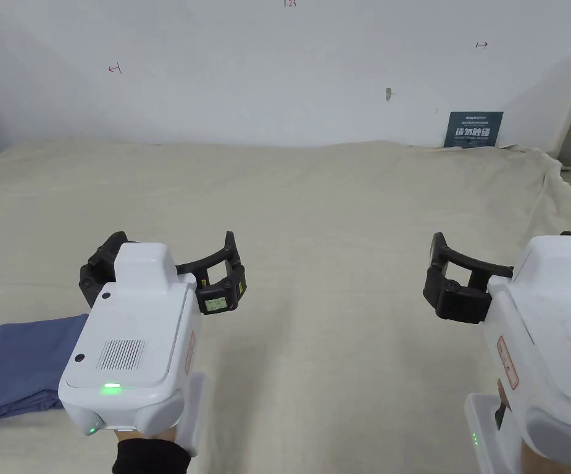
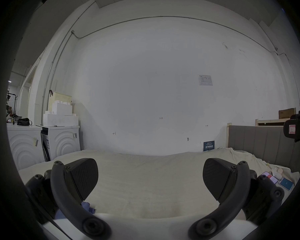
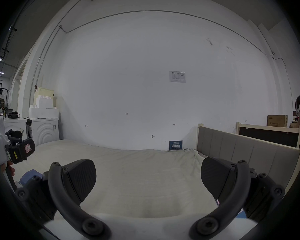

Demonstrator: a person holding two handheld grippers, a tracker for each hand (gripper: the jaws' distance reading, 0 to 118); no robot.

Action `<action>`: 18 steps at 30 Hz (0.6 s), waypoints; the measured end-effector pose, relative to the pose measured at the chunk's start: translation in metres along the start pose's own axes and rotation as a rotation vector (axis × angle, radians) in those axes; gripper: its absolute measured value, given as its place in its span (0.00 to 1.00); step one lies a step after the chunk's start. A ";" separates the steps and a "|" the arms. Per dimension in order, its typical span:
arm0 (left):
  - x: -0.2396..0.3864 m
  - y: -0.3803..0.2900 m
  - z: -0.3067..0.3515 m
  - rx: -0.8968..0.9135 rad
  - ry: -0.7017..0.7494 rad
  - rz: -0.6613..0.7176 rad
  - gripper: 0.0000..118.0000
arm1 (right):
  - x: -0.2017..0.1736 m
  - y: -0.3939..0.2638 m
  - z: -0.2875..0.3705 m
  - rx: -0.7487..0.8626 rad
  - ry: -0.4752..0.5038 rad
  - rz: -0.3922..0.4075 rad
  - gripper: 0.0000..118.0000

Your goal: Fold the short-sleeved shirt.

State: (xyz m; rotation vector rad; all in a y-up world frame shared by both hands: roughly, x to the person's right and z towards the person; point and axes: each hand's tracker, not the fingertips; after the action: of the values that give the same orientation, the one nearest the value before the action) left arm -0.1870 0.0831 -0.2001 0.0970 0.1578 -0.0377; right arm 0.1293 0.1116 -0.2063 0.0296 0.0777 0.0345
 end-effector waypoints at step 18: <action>-0.002 -0.001 0.001 -0.003 0.002 -0.005 1.00 | -0.003 0.003 0.002 0.000 0.000 -0.004 1.00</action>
State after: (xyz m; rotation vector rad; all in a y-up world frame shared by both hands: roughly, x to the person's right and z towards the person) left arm -0.1887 0.0821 -0.1990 0.0934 0.1603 -0.0421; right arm 0.1268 0.1146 -0.2040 0.0296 0.0777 0.0305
